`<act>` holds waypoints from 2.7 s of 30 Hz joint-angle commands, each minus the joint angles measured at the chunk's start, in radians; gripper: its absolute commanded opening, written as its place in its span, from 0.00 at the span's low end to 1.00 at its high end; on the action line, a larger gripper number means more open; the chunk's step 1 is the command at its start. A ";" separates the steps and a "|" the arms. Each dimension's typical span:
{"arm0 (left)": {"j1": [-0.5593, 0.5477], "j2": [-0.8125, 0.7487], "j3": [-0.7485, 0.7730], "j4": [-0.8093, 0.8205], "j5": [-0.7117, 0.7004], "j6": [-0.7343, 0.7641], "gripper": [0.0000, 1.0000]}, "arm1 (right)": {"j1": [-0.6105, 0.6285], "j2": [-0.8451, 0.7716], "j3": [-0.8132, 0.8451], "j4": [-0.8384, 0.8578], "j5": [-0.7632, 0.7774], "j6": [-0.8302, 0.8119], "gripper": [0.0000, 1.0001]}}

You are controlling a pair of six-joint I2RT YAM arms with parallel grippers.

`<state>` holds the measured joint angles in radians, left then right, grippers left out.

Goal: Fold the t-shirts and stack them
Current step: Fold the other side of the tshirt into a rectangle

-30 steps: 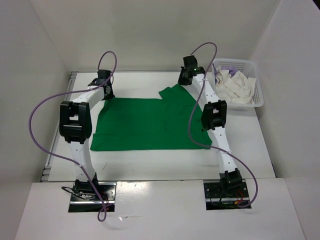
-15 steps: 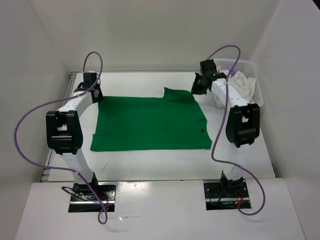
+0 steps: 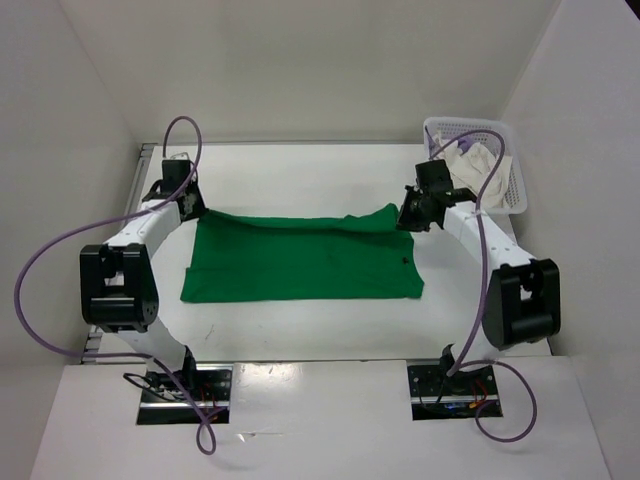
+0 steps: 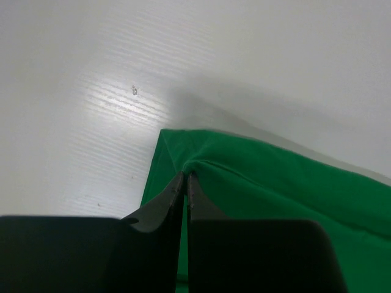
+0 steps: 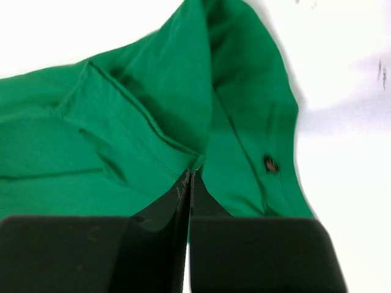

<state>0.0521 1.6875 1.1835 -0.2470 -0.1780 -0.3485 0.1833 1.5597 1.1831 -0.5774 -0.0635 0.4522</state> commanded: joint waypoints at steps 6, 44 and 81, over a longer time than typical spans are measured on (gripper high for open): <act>0.006 -0.159 -0.105 -0.026 -0.014 -0.030 0.07 | 0.002 -0.177 -0.125 -0.071 0.007 0.051 0.00; -0.031 -0.144 -0.249 0.069 0.221 -0.184 0.45 | 0.246 0.195 0.094 0.175 -0.004 0.089 0.33; -0.031 -0.068 -0.248 0.117 0.224 -0.187 0.45 | 0.475 0.076 -0.077 0.073 -0.050 0.273 0.26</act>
<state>0.0208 1.6535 0.9291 -0.1558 0.0391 -0.5304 0.6468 1.7103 1.1362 -0.4927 -0.0605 0.6601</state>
